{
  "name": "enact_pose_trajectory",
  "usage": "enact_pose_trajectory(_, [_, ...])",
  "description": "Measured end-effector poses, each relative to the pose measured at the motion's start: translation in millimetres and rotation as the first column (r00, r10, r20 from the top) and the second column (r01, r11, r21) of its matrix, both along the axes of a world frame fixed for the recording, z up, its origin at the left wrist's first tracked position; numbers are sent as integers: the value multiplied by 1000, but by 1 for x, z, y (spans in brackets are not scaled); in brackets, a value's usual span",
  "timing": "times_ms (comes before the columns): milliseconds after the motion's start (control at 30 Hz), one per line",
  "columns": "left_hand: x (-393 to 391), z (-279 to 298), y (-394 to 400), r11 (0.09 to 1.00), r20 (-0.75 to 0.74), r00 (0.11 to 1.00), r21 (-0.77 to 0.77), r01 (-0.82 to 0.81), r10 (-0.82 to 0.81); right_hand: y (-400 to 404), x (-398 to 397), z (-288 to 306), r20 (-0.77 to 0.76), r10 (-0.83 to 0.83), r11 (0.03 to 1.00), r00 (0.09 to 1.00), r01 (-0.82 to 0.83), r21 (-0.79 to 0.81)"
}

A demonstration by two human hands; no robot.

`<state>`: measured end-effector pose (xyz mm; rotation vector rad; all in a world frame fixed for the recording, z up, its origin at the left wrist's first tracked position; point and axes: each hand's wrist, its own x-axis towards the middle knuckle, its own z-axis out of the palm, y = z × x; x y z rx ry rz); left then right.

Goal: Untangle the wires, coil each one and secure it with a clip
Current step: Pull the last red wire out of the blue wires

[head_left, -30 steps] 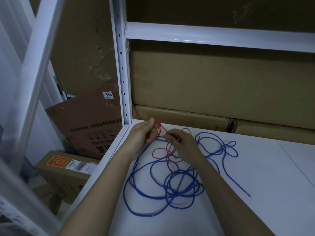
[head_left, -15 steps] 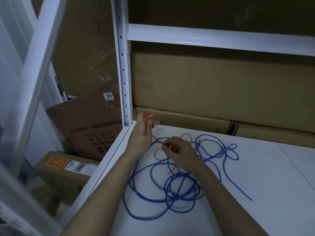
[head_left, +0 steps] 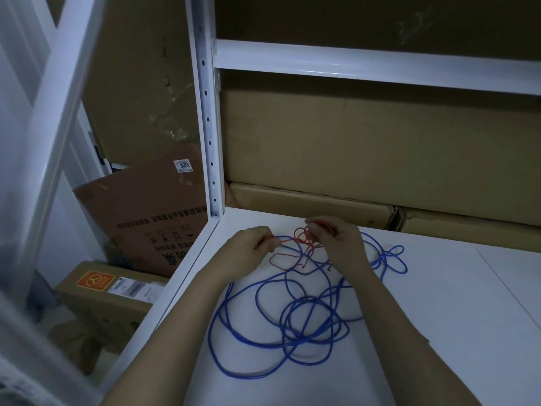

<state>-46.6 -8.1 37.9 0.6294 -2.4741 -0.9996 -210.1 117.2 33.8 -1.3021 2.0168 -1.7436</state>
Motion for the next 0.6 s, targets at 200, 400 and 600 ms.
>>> enact_pose_trajectory(200, [-10, 0, 4, 953, 29, 984, -255, -165, 178, -7, 3, -10, 13, -248, 969, 969, 248, -19])
enact_pose_trajectory(400, [-20, 4, 10, 826, -143, 921, -408, -389, 364, -5, 14, -3, 105, -193, 980, 976, 196, -24])
enact_pose_trajectory(600, [-15, 5, 5, 806, -325, 904, -433, -404, 278, 4, 12, 8, 180, 11, 983, 984, -44, 177])
